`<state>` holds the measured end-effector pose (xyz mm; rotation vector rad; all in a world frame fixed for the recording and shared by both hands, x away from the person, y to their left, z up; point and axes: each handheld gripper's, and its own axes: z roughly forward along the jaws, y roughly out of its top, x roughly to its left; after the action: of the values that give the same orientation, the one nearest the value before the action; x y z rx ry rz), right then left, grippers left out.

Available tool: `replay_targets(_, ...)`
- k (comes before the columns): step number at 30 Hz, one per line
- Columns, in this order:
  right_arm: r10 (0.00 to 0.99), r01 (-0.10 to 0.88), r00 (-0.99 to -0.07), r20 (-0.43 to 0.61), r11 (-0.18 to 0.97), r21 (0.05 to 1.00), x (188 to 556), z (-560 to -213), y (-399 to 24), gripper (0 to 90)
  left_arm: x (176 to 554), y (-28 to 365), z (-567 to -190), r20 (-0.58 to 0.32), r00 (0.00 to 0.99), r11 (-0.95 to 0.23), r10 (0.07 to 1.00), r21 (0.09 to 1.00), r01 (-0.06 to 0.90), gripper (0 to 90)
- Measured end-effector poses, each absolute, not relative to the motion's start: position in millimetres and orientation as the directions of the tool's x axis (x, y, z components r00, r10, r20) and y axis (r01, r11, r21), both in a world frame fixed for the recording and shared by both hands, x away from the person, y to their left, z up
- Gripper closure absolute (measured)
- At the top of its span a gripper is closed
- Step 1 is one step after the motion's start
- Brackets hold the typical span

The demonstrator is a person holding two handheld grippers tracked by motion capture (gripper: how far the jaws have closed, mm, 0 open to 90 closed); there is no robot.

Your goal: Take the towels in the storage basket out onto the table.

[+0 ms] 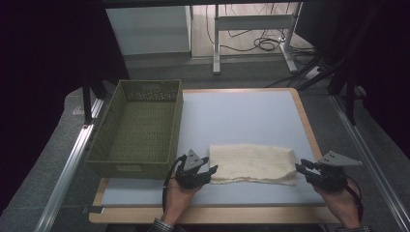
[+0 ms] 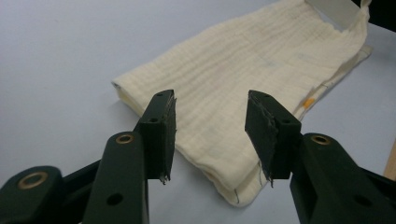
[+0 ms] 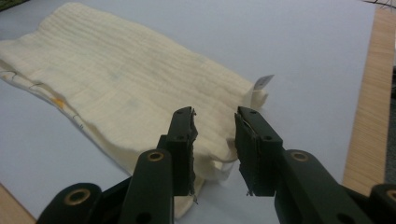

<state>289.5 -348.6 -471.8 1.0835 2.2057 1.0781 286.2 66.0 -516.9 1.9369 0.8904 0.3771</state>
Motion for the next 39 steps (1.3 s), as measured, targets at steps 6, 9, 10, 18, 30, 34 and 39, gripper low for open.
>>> replay_targets(6,0.8,0.488,-0.599,-0.039,0.404,0.774,294.8,-493.2,-337.5,67.4,289.3,57.1,-533.7,-0.116,0.704,-0.335,0.7,0.818,0.468,56.6)
replay_targets(9,0.799,0.506,-0.601,-0.03,0.409,0.759,286.8,-503.7,-338.7,67.4,287.9,57.1,-537.5,-0.116,0.709,-0.354,0.696,0.804,0.479,56.7)
replay_targets(10,0.8,0.512,-0.599,-0.029,0.41,0.755,282.9,-506.5,-340.0,67.4,287.5,57.5,-538.1,-0.116,0.71,-0.356,0.694,0.802,0.479,56.8)
replay_targets(18,0.819,0.529,-0.574,-0.006,0.377,0.76,270.3,-508.9,-353.9,67.4,284.7,58.2,-536.1,-0.134,0.727,-0.353,0.673,0.806,0.475,58.6)
replay_targets(30,0.795,0.527,-0.607,0.015,0.388,0.756,284.7,-517.9,-335.0,67.0,285.3,68.9,-542.1,-0.229,0.73,-0.297,0.644,0.804,0.515,67.7)
replay_targets(34,0.796,0.53,-0.605,0.02,0.384,0.756,285.6,-519.8,-335.7,66.6,284.5,61.3,-542.0,-0.169,0.739,-0.364,0.652,0.786,0.501,70.7)
replay_targets(39,0.797,0.532,-0.604,0.022,0.383,0.755,285.7,-520.5,-335.5,66.5,283.6,58.6,-538.9,-0.133,0.744,-0.391,0.655,0.783,0.484,89.8)
